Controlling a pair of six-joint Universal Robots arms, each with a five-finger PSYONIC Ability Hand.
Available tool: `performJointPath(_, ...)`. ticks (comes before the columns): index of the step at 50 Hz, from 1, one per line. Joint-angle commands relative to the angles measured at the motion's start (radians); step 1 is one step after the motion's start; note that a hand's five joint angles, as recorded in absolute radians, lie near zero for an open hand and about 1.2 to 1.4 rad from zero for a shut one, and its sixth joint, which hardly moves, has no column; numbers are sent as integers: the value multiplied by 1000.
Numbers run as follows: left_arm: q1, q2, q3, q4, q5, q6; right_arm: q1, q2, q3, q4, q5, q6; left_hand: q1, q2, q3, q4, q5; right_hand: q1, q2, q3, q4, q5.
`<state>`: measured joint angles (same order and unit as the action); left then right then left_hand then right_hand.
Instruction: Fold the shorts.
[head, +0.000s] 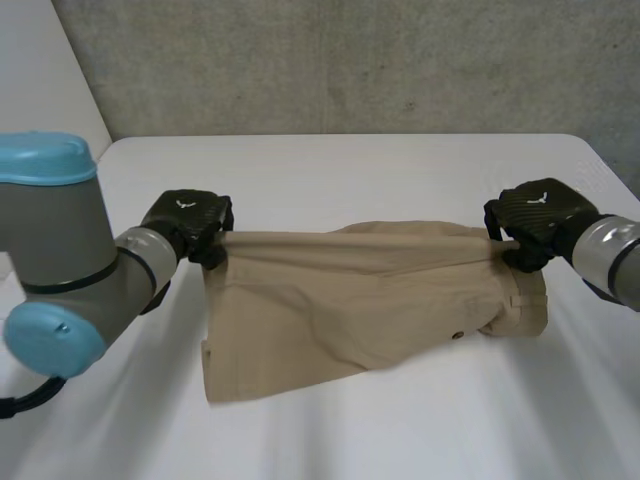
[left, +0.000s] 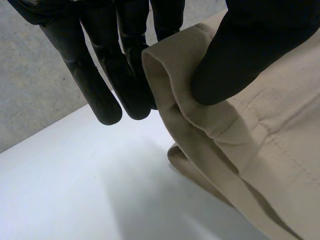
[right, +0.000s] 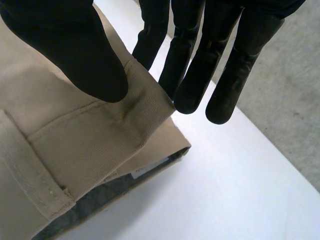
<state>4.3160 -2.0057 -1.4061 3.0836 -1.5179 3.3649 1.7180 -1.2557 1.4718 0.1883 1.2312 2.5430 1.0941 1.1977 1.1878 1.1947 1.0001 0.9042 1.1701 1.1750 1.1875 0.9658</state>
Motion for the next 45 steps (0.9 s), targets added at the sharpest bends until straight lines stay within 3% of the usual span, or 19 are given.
performJointPath(1,-4,-160,148,124,1,1,45,182,-125,-105,54,5,302,199,209,202,222,492,226,221,209,256)
performJointPath(12,-10,-298,366,268,-1,96,97,352,-431,-217,103,17,302,199,209,202,222,492,226,221,209,256)
performJointPath(19,-21,-168,501,479,-16,82,123,319,-593,-437,206,52,302,199,209,202,222,492,226,221,209,256)
performJointPath(23,-22,-99,501,532,-21,54,126,184,-634,-474,218,112,302,199,209,202,222,492,226,221,209,256)
performJointPath(31,-12,2,400,498,-27,-24,130,142,-587,-380,202,134,302,199,209,202,222,492,226,221,209,256)
performJointPath(45,-12,104,-118,446,-21,-27,123,53,-127,-337,106,132,302,199,209,202,222,492,226,221,209,256)
